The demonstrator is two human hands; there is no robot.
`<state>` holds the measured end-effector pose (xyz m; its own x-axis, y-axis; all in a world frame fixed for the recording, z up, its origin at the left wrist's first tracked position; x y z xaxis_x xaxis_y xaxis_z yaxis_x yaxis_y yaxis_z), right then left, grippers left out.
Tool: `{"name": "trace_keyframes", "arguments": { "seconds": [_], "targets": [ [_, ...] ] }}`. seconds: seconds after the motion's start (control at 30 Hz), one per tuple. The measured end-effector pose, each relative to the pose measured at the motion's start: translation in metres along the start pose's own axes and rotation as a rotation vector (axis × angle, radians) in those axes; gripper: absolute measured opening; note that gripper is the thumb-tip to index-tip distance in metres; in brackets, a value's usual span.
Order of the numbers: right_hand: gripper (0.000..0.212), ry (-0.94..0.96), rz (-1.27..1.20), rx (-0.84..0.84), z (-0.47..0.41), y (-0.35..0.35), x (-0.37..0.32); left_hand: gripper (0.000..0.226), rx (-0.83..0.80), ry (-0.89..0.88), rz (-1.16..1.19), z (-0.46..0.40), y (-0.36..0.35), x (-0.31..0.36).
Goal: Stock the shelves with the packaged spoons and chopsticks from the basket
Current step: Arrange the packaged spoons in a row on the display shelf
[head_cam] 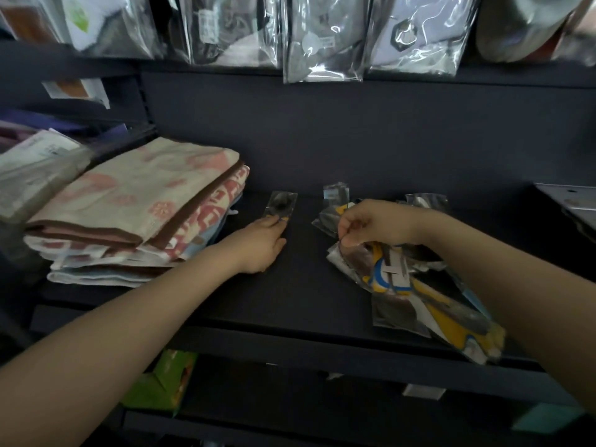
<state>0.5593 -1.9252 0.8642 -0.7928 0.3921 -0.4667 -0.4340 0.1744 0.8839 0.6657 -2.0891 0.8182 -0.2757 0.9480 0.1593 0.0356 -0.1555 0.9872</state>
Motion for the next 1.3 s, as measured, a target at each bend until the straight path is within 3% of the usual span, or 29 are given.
{"name": "trace_keyframes", "arguments": {
  "seconds": [0.17,0.27,0.33,0.4,0.63,0.7,0.8,0.87,0.93,1.03,1.17,1.3],
  "targets": [
    [0.01,-0.059,-0.107,0.245,-0.011,0.013,0.011,0.056,0.012,0.023,0.029,-0.015,0.006,0.004],
    [0.025,-0.141,-0.381,0.536,-0.018,0.027,0.017,0.049,0.128,0.01,0.06,-0.004,0.015,0.005],
    [0.029,-0.204,-0.541,0.683,-0.024,0.038,0.019,0.043,0.107,-0.031,0.037,0.005,0.011,0.002],
    [0.028,-0.254,-0.649,0.724,-0.033,0.044,0.018,0.045,0.047,-0.039,0.0,0.011,0.002,-0.003],
    [0.01,-0.341,-0.645,0.547,-0.087,0.028,0.008,0.051,0.068,0.111,-0.006,-0.008,0.002,-0.02],
    [0.015,-0.35,-0.6,0.5,-0.102,0.021,0.008,0.048,0.081,0.155,0.081,-0.009,0.008,-0.018],
    [0.021,-0.336,-0.598,0.521,-0.118,0.013,0.008,0.037,0.221,0.181,0.279,0.0,0.021,-0.01],
    [0.026,-0.313,-0.669,0.477,-0.125,0.008,0.008,0.041,0.306,0.132,0.301,0.01,0.026,-0.004],
    [0.035,-0.27,-0.667,0.364,-0.123,0.002,0.007,0.054,0.2,0.011,0.179,0.014,0.018,0.001],
    [0.047,-0.147,-0.178,0.205,-0.095,0.012,0.006,0.065,-0.056,-0.039,-0.074,0.015,-0.003,-0.008],
    [0.024,0.035,-0.095,-0.043,-0.031,0.029,-0.007,0.066,-0.043,-0.027,-0.03,0.011,-0.007,-0.01],
    [0.021,0.013,-0.1,-0.178,-0.001,0.014,-0.012,0.068,0.013,-0.027,-0.023,0.01,-0.004,-0.008]
  ]
}}
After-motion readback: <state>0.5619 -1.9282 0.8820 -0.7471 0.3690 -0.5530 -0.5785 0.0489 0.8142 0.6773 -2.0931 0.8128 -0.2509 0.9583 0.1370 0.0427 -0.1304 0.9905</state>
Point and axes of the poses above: each hand's wrist, its own z-axis away from the middle knuckle, its own y-axis out of the back of the hand, x = y × z, the point moved 3 cm from there along -z, towards the middle knuckle, and after that the axes turned 6 degrees about x, right-handed, at the moved point
